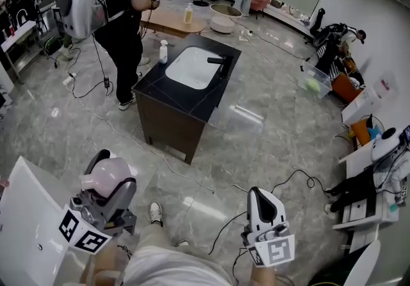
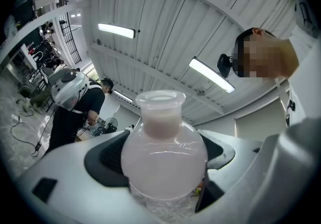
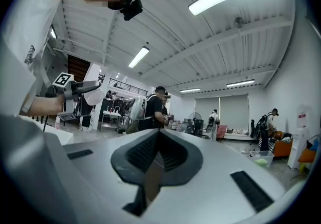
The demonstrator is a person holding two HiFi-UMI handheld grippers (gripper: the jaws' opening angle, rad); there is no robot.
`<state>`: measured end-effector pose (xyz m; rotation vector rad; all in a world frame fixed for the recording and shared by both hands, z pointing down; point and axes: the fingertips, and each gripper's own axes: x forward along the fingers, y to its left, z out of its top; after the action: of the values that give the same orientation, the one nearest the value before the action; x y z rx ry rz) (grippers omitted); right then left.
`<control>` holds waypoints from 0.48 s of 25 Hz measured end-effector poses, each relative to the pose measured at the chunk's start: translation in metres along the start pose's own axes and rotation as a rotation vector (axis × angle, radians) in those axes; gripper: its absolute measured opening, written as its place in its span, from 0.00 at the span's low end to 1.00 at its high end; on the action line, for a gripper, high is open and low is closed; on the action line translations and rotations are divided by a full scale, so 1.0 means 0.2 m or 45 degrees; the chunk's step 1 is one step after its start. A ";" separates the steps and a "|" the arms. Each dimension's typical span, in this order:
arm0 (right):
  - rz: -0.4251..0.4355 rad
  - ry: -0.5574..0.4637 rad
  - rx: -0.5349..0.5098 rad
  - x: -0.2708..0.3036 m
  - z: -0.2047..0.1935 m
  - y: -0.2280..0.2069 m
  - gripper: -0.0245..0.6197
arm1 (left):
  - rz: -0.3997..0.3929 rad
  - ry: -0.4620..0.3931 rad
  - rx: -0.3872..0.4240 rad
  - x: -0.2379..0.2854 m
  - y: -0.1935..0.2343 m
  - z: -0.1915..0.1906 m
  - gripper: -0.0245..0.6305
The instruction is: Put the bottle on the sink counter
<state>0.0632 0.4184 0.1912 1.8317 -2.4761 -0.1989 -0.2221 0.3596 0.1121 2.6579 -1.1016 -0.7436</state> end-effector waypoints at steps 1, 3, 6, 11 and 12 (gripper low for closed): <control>-0.004 0.004 -0.007 0.02 -0.02 -0.02 0.05 | -0.005 0.000 -0.001 0.02 0.01 -0.02 0.66; -0.015 0.015 -0.014 0.08 -0.05 -0.05 0.05 | -0.009 0.002 -0.013 0.08 0.07 -0.06 0.66; -0.045 0.031 -0.019 0.22 -0.09 -0.14 0.05 | -0.029 0.004 -0.039 0.23 0.20 -0.11 0.66; -0.084 0.029 -0.029 0.61 -0.09 -0.24 0.05 | -0.089 0.032 -0.057 0.53 0.48 -0.12 0.66; -0.085 0.025 -0.035 0.71 -0.07 -0.26 0.05 | -0.104 0.038 -0.057 0.59 0.54 -0.12 0.66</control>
<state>0.0717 0.2673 0.1940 1.8981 -2.3891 -0.2160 -0.2054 0.1995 0.1232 2.6813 -0.9624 -0.7314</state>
